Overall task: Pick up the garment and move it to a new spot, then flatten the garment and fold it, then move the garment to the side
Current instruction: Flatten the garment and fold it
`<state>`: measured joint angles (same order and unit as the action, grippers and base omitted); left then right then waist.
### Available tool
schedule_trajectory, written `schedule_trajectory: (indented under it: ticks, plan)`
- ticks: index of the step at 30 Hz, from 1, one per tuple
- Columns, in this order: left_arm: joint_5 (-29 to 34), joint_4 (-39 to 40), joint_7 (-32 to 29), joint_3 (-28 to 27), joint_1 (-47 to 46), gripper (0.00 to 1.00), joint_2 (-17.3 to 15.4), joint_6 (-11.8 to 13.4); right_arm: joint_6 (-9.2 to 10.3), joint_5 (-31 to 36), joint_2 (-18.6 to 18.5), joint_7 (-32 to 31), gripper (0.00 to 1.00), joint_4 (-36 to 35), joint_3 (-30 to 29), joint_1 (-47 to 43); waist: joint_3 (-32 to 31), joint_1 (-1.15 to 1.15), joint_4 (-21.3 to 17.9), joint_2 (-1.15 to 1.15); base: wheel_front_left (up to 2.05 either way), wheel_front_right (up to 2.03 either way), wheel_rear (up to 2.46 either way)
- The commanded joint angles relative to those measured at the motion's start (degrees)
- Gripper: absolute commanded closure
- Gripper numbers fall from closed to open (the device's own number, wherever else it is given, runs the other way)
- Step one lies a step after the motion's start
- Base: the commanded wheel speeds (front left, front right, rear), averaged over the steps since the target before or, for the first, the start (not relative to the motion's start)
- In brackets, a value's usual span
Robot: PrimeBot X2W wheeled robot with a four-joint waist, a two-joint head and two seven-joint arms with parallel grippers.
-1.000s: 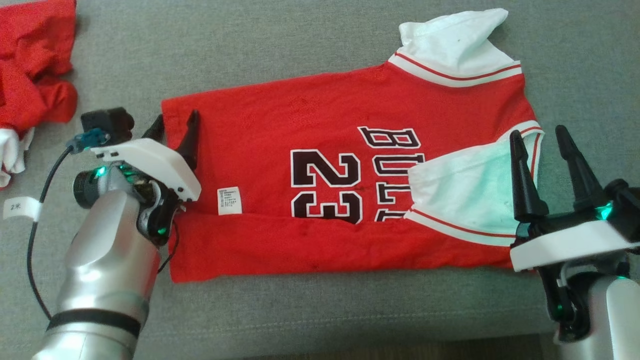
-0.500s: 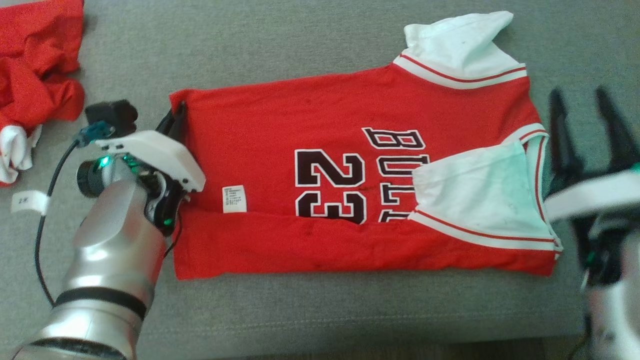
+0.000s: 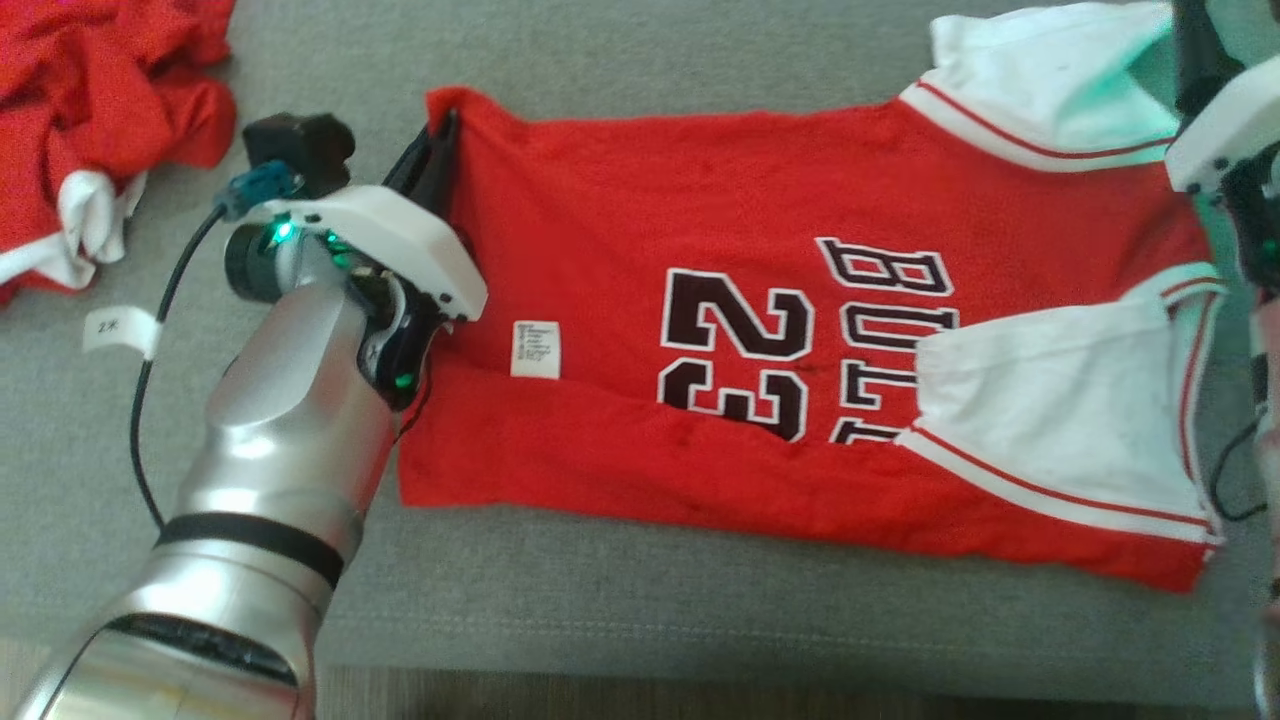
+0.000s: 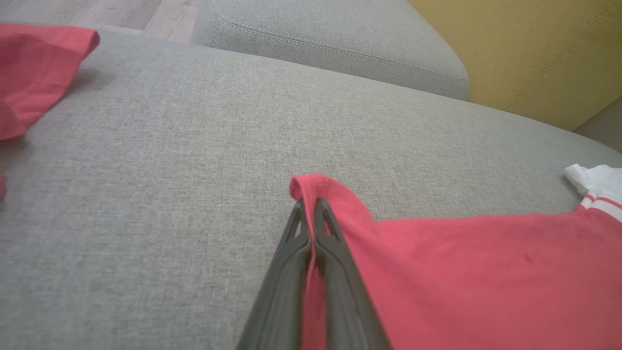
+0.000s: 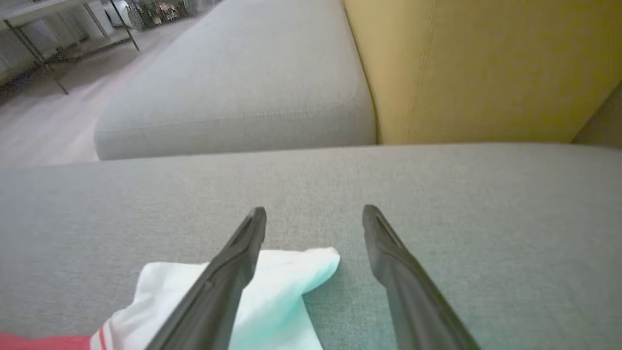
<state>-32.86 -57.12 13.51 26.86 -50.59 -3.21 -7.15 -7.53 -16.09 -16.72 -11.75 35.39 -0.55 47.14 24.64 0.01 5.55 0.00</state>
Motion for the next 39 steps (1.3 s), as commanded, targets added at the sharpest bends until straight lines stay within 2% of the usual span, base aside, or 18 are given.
schedule_trajectory:
  ticks: [1,7,12,13,14,15,21,26,33,39]
  plan:
    - [-0.4,1.74,0.64,-0.92,-2.33,1.0,-1.53,-0.33,0.04,0.27,-0.58,-0.67,0.0,-0.28,1.11,1.58,1.14,-0.01,1.14,0.0,0.0,0.0,0.0]
    - [-2.28,2.38,1.13,1.63,-3.46,1.0,-1.19,-0.33,0.04,0.64,-1.09,-3.89,0.0,12.02,2.96,7.18,2.46,-0.01,2.39,0.0,0.0,0.0,0.0]
    - [-3.7,2.63,1.35,3.12,-3.81,1.0,-1.37,-0.33,0.04,-1.34,-0.47,-4.42,0.0,17.69,3.94,9.89,2.76,-0.01,2.54,0.0,0.0,0.0,0.0]
    - [-3.96,2.68,1.38,3.35,-3.79,1.0,-1.47,-0.34,0.04,-1.61,-0.44,-4.11,0.53,18.22,4.56,10.2,2.68,-0.01,2.52,0.0,0.0,0.0,0.0]
    - [-4.26,2.77,1.4,3.51,-3.76,1.0,-1.61,-0.34,0.04,-2.01,-0.44,-3.37,0.9,18.39,5.19,10.51,2.59,-0.01,2.49,0.0,0.0,0.0,0.0]
    - [-4.53,2.85,1.43,3.65,-3.7,1.0,-1.78,-0.34,0.04,-2.49,-0.5,-2.56,1.0,18.57,5.71,10.73,2.41,-0.01,2.43,0.0,0.0,0.0,0.0]
    - [-4.8,6.03,1.47,2.06,-2.97,1.0,-3.73,-0.34,0.04,-5.99,-1.36,3.43,1.0,17.43,8.99,11.62,0.79,-0.01,1.76,0.0,0.0,0.0,0.0]
    - [-4.18,8.6,1.48,0.18,-1.4,1.0,-4.95,-0.34,0.04,-9.19,-1.93,6.02,1.0,14.85,11.72,10.72,-0.9,-0.01,1.02,0.0,0.0,0.0,0.0]
    - [-4.43,11.33,1.48,-1.26,3.23,1.0,-6.17,-0.34,0.04,-15.1,-3.83,8.78,1.0,7.51,15.55,4.92,-3.46,-0.01,-0.27,0.0,0.0,0.0,0.0]
    - [-5.84,13.78,1.49,-1.99,7.02,1.0,-7.48,-0.34,0.04,-19.1,-5.95,10.14,1.0,-2.64,16.4,-4.45,-4.88,-0.01,-1.2,0.0,0.0,0.0,0.0]
